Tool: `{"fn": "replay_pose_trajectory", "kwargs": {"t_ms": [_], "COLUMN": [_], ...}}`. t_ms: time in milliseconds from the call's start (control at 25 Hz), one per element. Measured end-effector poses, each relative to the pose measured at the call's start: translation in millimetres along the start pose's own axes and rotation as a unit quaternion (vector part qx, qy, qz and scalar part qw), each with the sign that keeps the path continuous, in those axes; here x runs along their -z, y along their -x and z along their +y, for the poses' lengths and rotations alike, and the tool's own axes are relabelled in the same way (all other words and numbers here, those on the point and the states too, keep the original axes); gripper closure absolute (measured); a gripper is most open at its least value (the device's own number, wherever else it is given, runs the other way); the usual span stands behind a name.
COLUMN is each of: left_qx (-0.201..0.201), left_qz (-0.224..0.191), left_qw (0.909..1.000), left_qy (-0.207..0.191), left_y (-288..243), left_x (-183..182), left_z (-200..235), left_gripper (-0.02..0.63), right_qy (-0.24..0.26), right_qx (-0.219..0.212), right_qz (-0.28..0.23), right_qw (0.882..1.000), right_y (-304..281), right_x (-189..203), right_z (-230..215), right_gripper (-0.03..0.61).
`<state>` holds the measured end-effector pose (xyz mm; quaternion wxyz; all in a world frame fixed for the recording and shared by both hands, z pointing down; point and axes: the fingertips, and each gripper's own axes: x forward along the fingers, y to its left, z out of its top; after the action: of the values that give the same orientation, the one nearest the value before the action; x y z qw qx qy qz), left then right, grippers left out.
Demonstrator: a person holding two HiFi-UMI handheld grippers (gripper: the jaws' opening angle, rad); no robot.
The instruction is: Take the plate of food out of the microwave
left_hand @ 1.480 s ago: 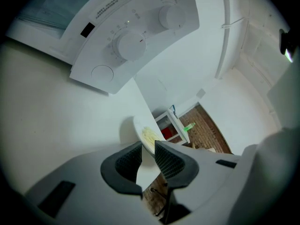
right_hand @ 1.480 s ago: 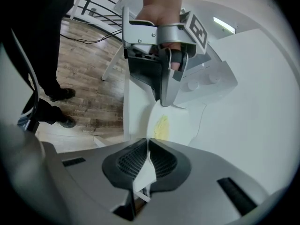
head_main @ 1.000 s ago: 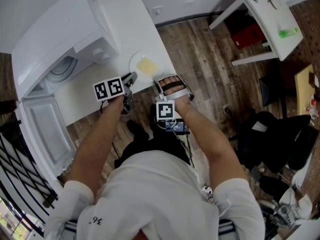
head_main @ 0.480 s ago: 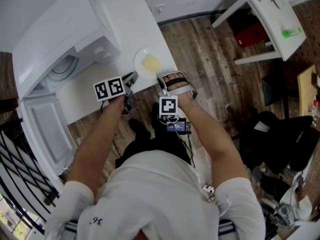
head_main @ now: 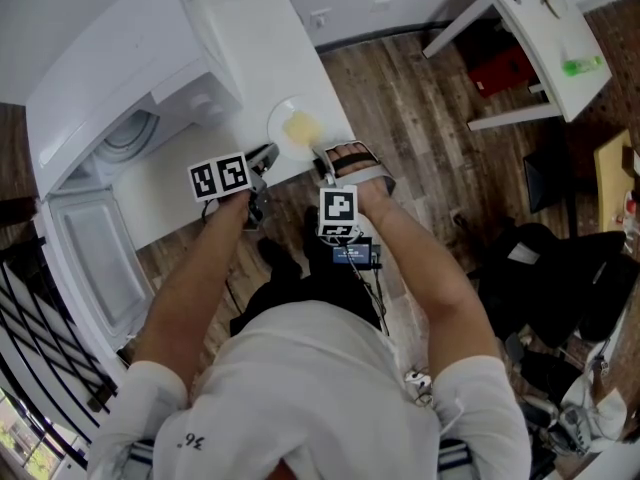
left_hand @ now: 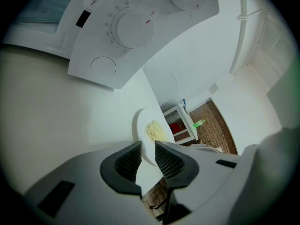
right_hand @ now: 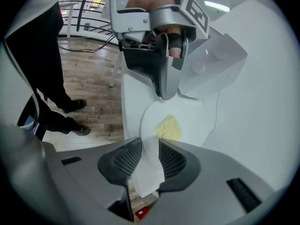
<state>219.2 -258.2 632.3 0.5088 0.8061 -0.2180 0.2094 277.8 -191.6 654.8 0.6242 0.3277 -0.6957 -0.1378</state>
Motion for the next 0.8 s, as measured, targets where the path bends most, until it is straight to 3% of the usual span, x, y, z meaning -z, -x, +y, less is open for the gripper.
{"fn": "replay_pose_trajectory", "kwargs": {"t_ms": [240, 480, 800], "left_qx": [0.008, 0.015, 0.023], "left_qz": [0.003, 0.004, 0.003], "left_qw": [1.0000, 0.9999, 0.9997], "left_qy": [-0.004, -0.005, -0.008], "left_y": [0.4, 2.4, 5.2], "left_x": [-0.3, 0.3, -0.7], "left_z": [-2.3, -4.2, -10.1], "left_gripper": [0.540, 0.540, 0.540], "right_qy": [0.012, -0.020, -0.028], "right_qx": [-0.024, -0.061, -0.068], "right_qz": [-0.009, -0.028, -0.018], "right_qw": [1.000, 0.998, 0.997], "right_y": [2.1, 6.1, 3.9], "right_x": [-6.1, -13.2, -11.3], "right_z": [8.0, 13.7, 9.4], "right_gripper": [0.482, 0.460, 0.451]}}
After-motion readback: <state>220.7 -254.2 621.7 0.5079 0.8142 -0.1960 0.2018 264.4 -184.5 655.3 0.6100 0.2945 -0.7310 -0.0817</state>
